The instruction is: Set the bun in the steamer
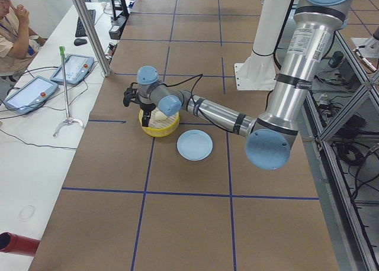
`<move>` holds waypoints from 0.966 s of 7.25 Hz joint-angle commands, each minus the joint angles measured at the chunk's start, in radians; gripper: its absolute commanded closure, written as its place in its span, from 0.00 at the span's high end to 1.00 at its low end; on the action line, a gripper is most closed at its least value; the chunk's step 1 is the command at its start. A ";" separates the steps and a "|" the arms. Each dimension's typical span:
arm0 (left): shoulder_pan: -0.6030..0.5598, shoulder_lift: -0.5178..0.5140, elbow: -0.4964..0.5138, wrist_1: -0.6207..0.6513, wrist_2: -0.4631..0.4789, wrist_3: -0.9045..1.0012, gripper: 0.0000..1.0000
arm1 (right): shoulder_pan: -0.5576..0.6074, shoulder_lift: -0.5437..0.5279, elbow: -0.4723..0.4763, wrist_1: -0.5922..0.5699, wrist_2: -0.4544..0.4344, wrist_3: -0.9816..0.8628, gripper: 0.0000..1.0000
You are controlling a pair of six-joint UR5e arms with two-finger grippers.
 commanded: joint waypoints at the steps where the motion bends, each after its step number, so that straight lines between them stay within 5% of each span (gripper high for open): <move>1: -0.225 0.127 -0.007 0.062 -0.033 0.362 0.99 | 0.000 0.000 0.000 0.000 0.000 0.000 1.00; 3: -0.405 0.119 0.064 0.229 -0.060 0.596 0.99 | 0.000 0.000 0.000 0.000 0.000 0.000 1.00; 7: -0.424 0.074 0.129 0.274 -0.096 0.609 1.00 | 0.000 0.000 0.000 0.000 0.000 0.000 1.00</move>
